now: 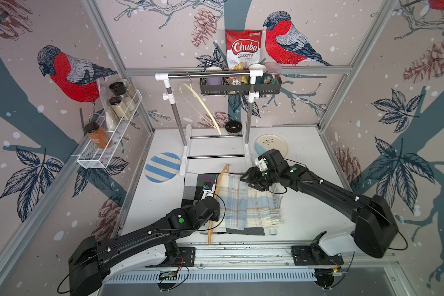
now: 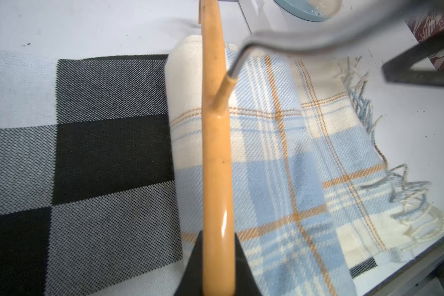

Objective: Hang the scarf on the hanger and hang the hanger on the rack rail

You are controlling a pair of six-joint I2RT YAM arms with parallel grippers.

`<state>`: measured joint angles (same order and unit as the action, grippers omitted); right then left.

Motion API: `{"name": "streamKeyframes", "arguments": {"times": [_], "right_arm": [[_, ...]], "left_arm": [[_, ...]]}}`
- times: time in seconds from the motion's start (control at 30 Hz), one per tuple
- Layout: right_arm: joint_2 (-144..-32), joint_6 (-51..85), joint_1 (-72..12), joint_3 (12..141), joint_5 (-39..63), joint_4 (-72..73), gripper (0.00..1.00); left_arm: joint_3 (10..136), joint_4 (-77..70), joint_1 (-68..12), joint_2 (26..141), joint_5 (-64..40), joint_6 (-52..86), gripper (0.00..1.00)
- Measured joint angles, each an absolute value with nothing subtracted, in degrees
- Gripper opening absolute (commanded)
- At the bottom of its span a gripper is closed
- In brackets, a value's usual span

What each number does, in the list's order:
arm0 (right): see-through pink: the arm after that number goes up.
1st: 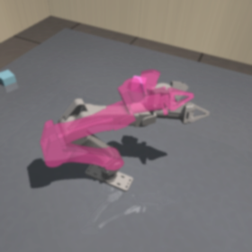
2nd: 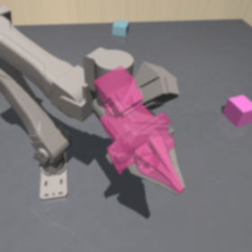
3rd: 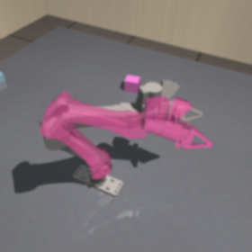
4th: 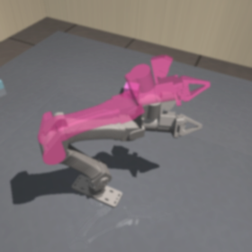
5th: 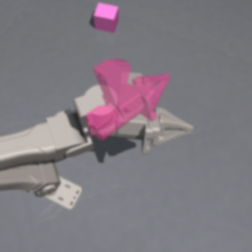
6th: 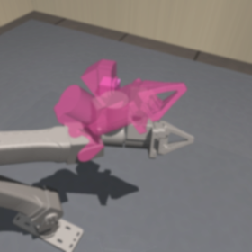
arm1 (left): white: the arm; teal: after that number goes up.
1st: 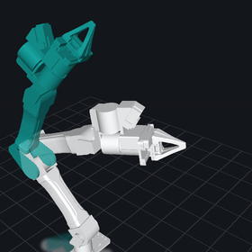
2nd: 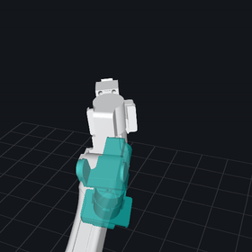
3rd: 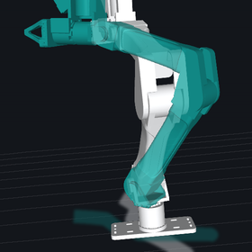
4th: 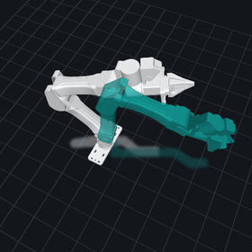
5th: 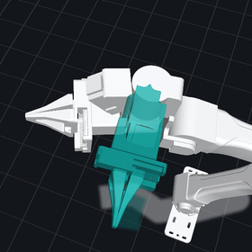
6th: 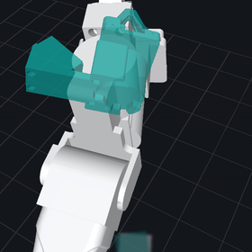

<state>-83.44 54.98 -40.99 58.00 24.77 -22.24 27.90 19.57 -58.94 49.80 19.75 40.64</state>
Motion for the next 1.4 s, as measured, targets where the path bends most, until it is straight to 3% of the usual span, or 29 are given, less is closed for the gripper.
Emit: {"name": "streamKeyframes", "arguments": {"times": [0.43, 0.6, 0.67, 0.77, 0.97, 1.23, 1.4], "right_arm": [[-96.9, 50.76, -43.88, 56.05, 22.98, -19.86, 0.57], [-97.67, 50.22, -45.54, 57.84, 23.73, -19.14, 0.35], [-97.69, 49.8, -45.71, 58.19, 24.34, -18.81, 0.17], [-97.6, 49.71, -45.63, 58.3, 25.12, -18.46, 0.0], [-91.05, 49.06, -42.5, 58.59, 27.31, -20.67, 0.0], [-76.42, 43.77, -28.8, 53.01, 30.55, -31.9, 0.0], [-72.9, 39.59, -22.35, 49.06, 30.72, -37.1, 0.0]], "left_arm": [[27.97, 19.59, -58.94, 51.18, 20.03, 42.24, 0.0], [27.99, 19.62, -58.94, 51.09, 20.12, 42.65, 0.0], [28.16, 19.68, -58.94, 51.05, 20.12, 43.05, 0.0], [28.56, 19.86, -58.94, 50.89, 20.05, 43.09, 0.0], [29.04, 18.68, -58.94, 49.98, 19.77, 46.28, 0.0], [26.13, 5.21, -58.94, 55.77, 18.92, 50.78, 0.0], [24.77, -3.29, -58.94, 60.71, 18.15, 51.24, 0.0]]}}
